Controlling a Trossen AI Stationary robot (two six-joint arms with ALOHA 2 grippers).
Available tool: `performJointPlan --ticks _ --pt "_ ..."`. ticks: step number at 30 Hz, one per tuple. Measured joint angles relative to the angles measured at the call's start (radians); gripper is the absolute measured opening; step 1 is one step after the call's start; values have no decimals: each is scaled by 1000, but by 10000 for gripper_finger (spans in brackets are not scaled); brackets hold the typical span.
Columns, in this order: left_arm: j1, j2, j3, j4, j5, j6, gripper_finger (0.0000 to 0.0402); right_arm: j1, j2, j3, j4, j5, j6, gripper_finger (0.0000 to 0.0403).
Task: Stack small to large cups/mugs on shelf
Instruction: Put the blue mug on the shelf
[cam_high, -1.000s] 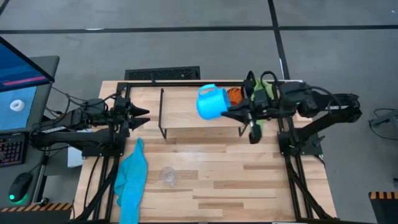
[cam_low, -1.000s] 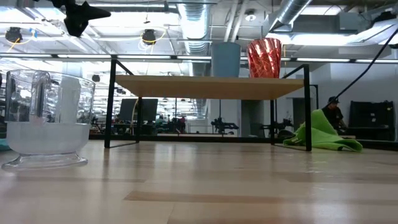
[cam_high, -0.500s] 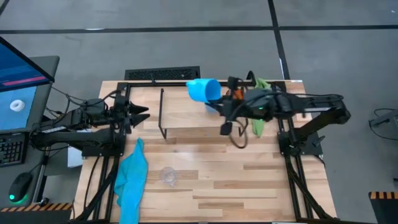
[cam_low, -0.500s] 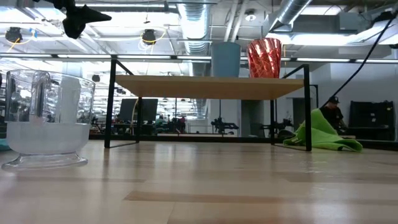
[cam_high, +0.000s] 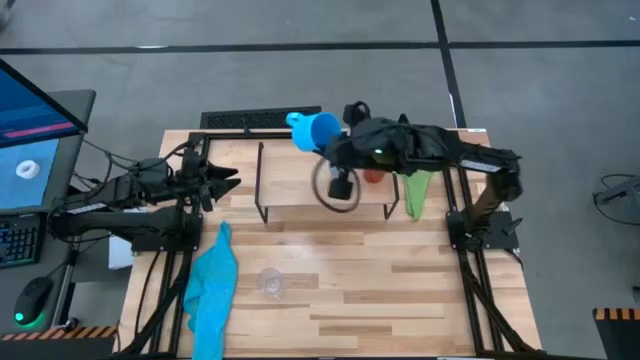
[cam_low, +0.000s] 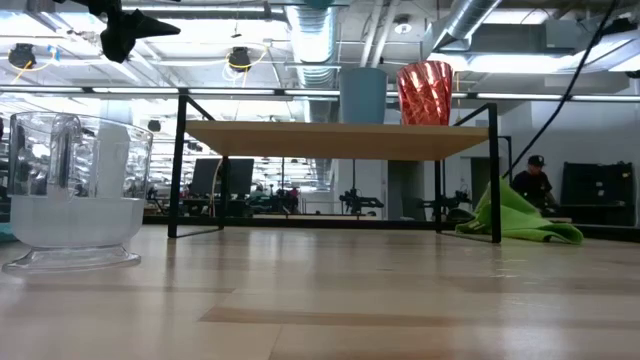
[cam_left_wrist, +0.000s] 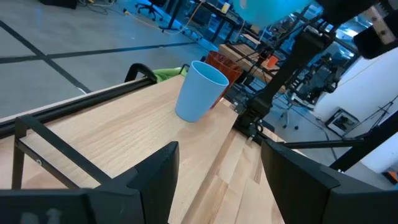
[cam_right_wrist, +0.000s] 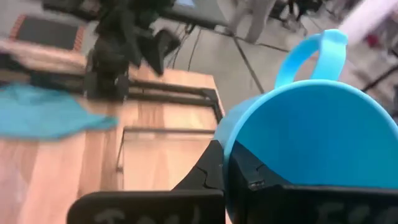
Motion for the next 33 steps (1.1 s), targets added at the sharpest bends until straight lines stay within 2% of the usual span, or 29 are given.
performJointPlan --ticks 6,13,33 --pt "0 0 0 0 0 0 220 -6 181 200 -141 3 224 13" --pt "0 0 0 -1 0 4 220 -6 269 180 -224 -10 438 13" --pt "0 0 0 -2 0 10 220 -44 410 182 -305 -79 547 15"
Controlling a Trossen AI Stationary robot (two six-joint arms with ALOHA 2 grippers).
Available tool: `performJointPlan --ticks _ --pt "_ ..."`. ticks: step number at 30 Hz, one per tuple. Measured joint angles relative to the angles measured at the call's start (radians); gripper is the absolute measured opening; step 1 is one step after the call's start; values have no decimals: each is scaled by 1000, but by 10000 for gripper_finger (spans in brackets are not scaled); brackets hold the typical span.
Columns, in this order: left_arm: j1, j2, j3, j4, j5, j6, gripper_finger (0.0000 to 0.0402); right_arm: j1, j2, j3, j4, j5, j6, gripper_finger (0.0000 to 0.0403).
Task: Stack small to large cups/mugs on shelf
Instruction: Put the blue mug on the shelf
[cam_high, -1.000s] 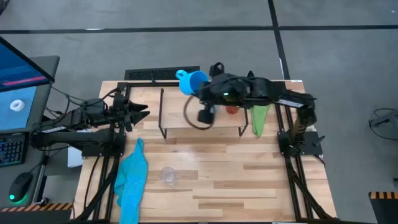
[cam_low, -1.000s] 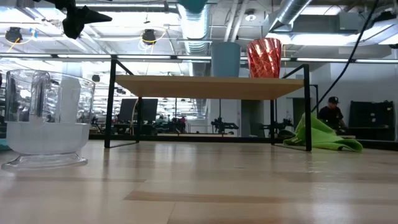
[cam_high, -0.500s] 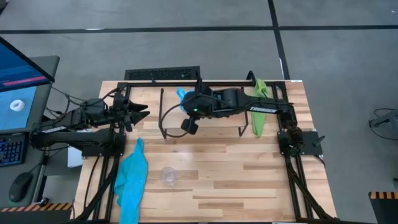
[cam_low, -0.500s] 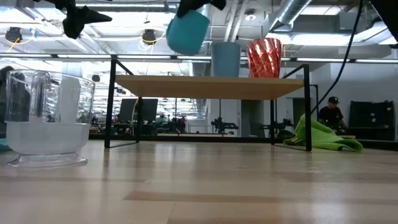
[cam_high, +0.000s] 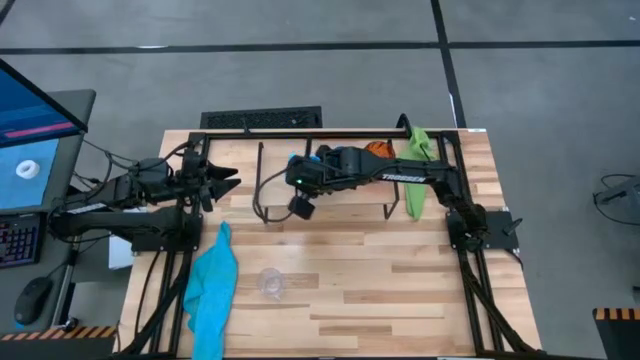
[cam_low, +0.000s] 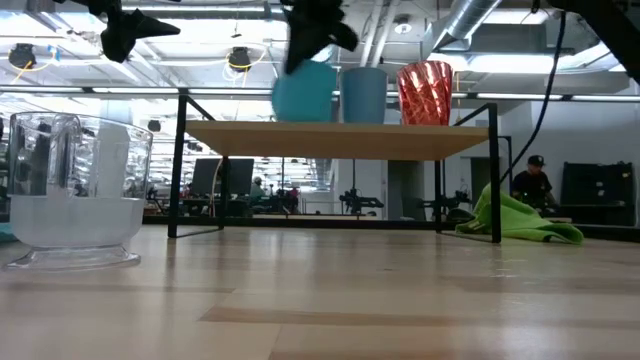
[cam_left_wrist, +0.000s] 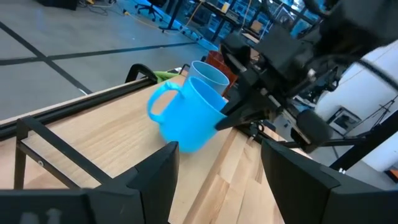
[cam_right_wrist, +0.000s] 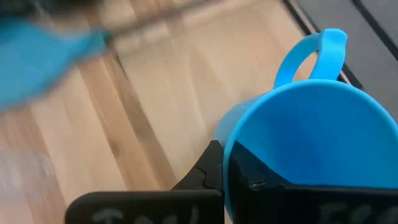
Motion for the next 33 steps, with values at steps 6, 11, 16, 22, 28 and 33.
performJointPlan --ticks 6,11,16,22,28,33 --pt "0 0 0 1 0 -1 220 -21 5 0 -30 -20 5 16" --pt "0 0 0 2 0 -6 220 -30 5 0 -24 -24 7 18" --pt "0 0 0 3 0 -6 220 -37 5 0 -22 -41 9 29" --pt "0 0 0 3 0 -6 220 -43 5 0 -5 -49 5 28" --pt "0 0 0 3 0 -6 220 -54 5 0 10 -54 5 37" --pt "0 0 0 4 0 -6 220 -55 5 0 12 -56 9 49"
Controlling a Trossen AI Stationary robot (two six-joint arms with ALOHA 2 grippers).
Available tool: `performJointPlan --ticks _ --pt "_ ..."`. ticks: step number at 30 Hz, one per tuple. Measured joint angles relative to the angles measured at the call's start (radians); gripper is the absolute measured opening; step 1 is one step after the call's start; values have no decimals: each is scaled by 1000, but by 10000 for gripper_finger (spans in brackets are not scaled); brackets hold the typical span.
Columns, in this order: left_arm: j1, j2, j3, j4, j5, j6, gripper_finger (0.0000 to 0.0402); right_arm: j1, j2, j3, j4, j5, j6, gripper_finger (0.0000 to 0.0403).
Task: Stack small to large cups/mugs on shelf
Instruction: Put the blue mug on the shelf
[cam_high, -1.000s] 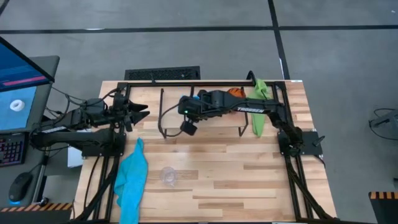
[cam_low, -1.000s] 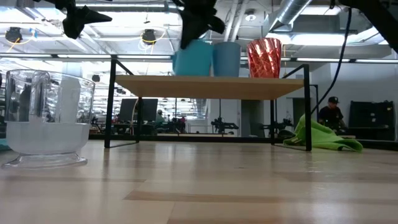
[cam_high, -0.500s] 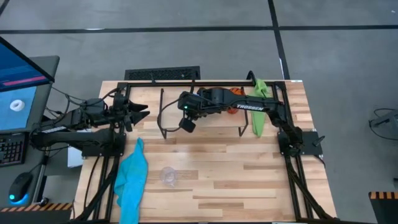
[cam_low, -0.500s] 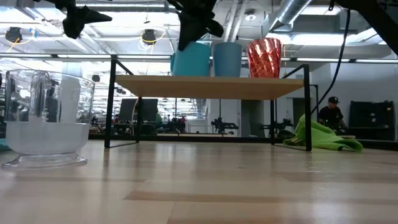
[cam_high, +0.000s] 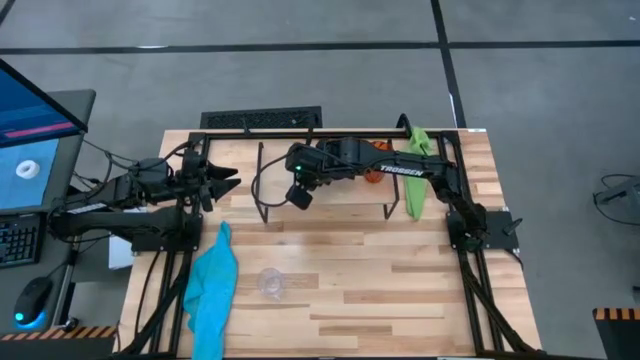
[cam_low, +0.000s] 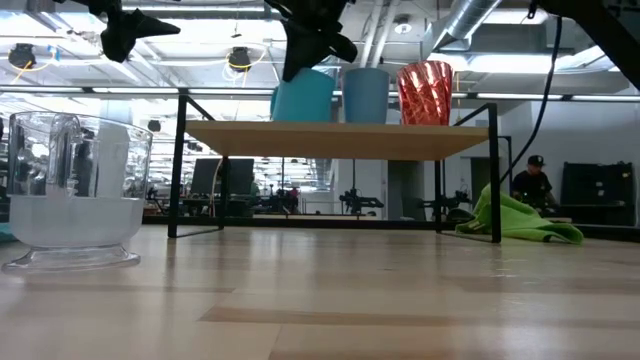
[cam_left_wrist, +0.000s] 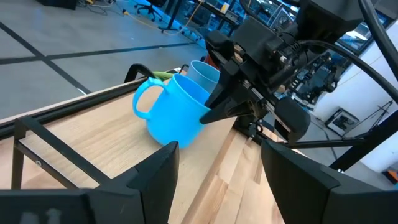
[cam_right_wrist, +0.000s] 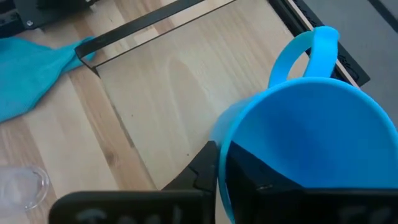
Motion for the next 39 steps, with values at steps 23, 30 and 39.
performJointPlan --ticks 23,30,39 --pt "0 0 0 0 0 3 220 -33 0 0 47 -19 1 62" --pt "0 0 0 0 0 3 220 -41 0 0 71 -17 -4 62" --pt "0 0 0 0 0 2 220 -41 0 0 71 -21 -16 65"
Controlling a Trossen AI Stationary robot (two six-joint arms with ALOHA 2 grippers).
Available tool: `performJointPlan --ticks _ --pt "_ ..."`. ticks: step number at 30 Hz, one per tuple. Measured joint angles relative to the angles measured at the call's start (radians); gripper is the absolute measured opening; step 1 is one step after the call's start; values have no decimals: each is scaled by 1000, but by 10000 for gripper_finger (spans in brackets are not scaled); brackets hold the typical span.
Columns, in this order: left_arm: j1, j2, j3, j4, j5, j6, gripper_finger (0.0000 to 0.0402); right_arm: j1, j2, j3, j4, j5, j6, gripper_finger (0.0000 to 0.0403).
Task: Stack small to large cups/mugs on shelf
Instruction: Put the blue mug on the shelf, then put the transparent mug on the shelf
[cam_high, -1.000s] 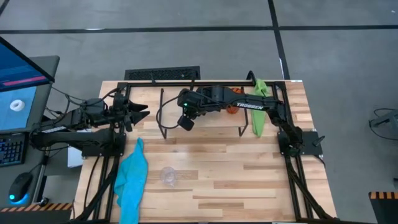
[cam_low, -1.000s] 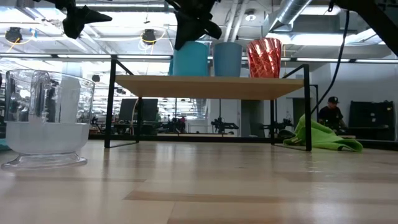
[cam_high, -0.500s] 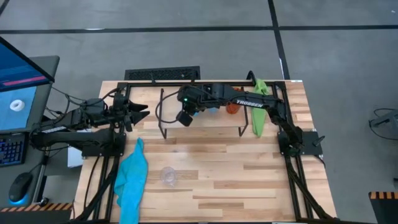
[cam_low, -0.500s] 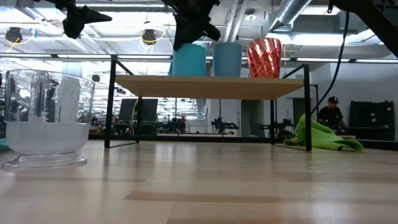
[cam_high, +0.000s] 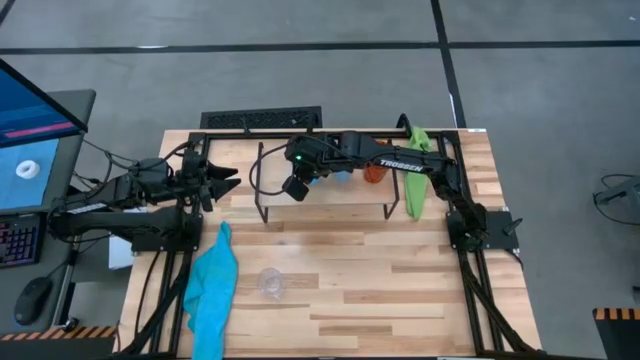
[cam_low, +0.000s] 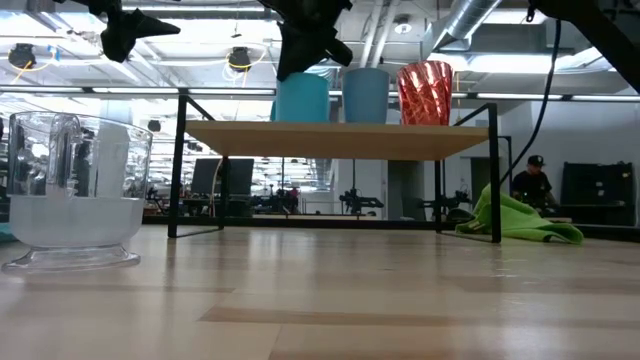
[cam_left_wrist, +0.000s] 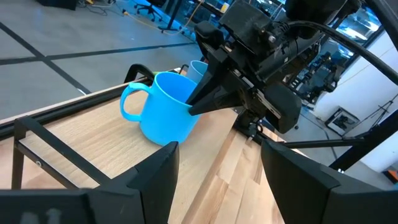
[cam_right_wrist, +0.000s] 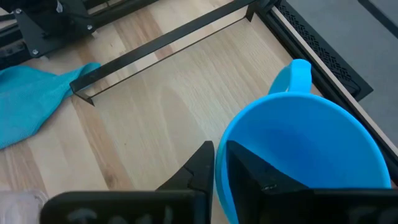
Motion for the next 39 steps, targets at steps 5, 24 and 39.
performJointPlan --ticks 5,24,39 --pt "0 0 0 0 0 0 220 0 0 0 0 -2 0 96" --pt "0 0 0 0 0 0 220 3 -29 17 0 -2 3 161" --pt "0 0 0 0 0 -1 220 1 -34 16 -6 -10 -2 197"
